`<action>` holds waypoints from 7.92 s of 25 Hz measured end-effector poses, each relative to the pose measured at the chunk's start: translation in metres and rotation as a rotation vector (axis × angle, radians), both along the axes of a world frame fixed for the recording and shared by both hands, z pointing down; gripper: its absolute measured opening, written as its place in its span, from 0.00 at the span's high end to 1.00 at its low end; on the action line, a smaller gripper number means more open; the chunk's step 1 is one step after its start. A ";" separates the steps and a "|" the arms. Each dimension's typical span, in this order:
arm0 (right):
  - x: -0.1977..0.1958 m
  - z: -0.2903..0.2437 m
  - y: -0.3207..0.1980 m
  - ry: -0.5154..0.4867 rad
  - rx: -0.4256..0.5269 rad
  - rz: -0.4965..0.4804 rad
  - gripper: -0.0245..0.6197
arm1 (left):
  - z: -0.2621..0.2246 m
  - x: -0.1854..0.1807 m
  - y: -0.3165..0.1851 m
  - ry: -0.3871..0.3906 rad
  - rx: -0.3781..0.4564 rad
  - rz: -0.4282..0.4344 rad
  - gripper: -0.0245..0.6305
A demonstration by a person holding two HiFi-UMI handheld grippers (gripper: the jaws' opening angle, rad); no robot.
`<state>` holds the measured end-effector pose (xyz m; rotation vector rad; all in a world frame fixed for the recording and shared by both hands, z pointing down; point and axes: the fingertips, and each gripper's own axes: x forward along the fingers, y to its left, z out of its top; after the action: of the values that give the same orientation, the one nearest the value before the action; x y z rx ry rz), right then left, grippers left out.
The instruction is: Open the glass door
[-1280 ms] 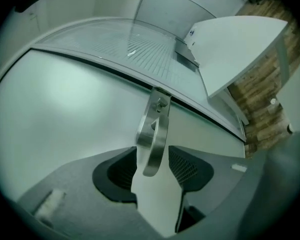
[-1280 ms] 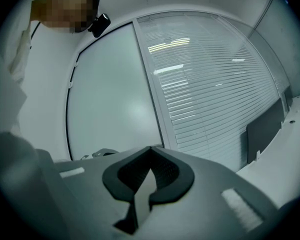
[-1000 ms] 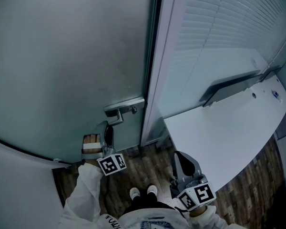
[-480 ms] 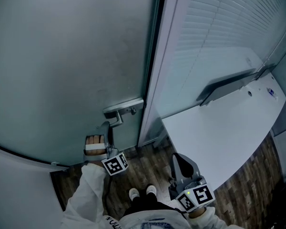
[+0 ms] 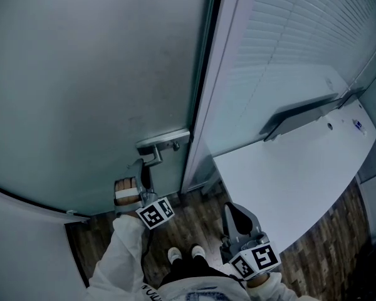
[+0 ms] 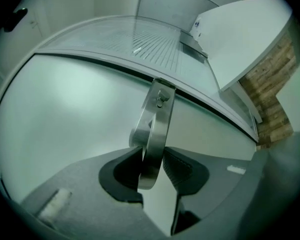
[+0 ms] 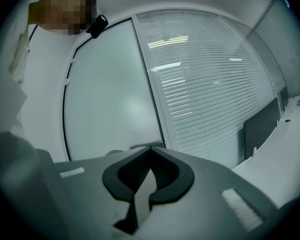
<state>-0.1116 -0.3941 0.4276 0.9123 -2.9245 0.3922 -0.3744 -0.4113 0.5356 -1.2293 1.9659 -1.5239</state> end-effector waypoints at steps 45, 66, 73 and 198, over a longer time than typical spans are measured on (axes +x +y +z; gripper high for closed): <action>0.073 0.010 -0.021 -0.102 -0.076 -0.130 0.95 | 0.024 0.043 0.057 0.435 0.205 -0.179 0.77; 0.102 -0.005 0.069 -0.114 -0.039 -0.033 0.95 | 0.026 0.093 0.127 0.456 0.171 -0.088 0.77; 0.124 -0.006 0.125 -0.116 -0.025 0.035 0.95 | 0.026 0.117 0.151 0.452 0.160 -0.022 0.77; 0.244 -0.053 0.678 -0.064 0.043 -0.135 0.96 | -0.172 0.343 0.811 1.019 0.720 0.096 0.96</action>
<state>0.1328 0.2842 0.3743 0.7145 -3.0418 0.3588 -0.0314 0.3998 0.3639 -1.8400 2.5790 0.0411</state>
